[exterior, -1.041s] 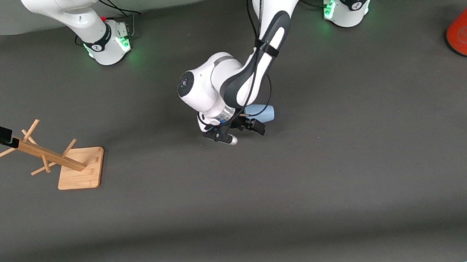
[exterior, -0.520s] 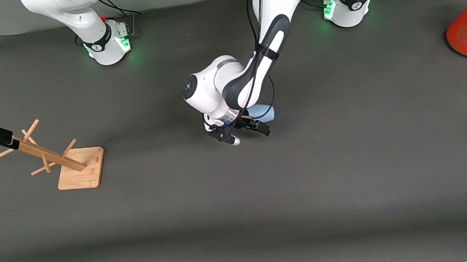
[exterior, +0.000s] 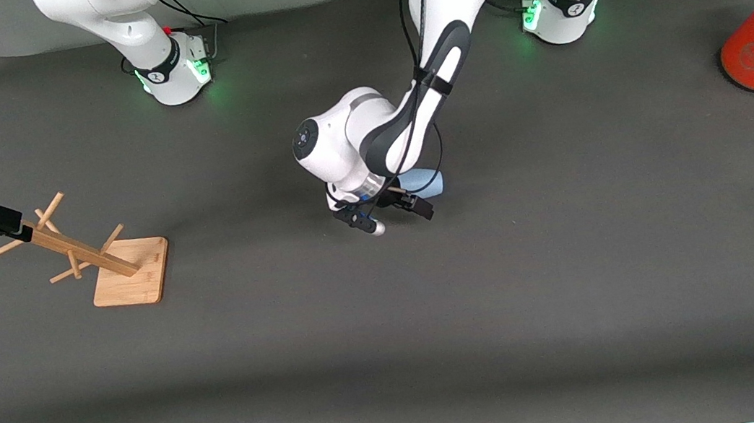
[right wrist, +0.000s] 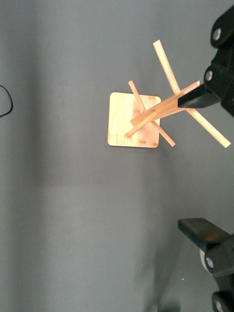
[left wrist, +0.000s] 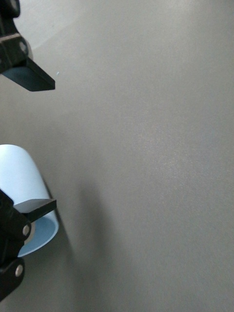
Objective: Rotate and upright cup with both arms
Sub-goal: 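Grasp the upside-down blue cup with the left gripper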
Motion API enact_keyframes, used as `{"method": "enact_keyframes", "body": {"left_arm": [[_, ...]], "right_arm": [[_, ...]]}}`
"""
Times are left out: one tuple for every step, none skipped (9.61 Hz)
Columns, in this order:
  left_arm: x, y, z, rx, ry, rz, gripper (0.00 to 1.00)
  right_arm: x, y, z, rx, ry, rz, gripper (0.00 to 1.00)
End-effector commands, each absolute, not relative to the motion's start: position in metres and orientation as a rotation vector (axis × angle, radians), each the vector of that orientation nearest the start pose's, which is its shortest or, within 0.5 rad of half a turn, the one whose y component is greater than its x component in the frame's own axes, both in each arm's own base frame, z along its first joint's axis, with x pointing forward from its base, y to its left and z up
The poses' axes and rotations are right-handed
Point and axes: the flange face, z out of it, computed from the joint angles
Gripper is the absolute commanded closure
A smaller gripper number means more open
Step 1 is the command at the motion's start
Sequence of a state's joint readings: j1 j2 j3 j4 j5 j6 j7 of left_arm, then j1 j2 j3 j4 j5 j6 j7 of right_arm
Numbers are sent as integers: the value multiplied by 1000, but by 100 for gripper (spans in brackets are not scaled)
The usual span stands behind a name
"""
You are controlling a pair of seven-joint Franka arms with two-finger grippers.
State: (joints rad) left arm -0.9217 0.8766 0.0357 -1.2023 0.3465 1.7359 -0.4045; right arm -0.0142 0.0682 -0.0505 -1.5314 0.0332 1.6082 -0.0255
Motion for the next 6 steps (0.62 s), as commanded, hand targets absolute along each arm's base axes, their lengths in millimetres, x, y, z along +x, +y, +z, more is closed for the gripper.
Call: {"method": "enact_keyframes", "body": {"left_arm": [[466, -541, 251, -2518, 764, 160, 1], [455, -545, 248, -2557, 673, 202, 1], [450, -547, 245, -2590, 602, 213, 1], [444, -554, 240, -2618, 604, 227, 1], [446, -554, 242, -2679, 560, 280, 1], [450, -554, 248, -2701, 547, 284, 1]], "right_arm": [[577, -33, 612, -3122, 27, -38, 0], [577, -33, 611, -3123, 27, -35, 0], [577, -33, 611, -3123, 27, -35, 0], [577, -34, 611, -3122, 30, -35, 0], [577, -34, 611, -3123, 27, -35, 0], [577, -35, 611, -3124, 30, -35, 0]]}}
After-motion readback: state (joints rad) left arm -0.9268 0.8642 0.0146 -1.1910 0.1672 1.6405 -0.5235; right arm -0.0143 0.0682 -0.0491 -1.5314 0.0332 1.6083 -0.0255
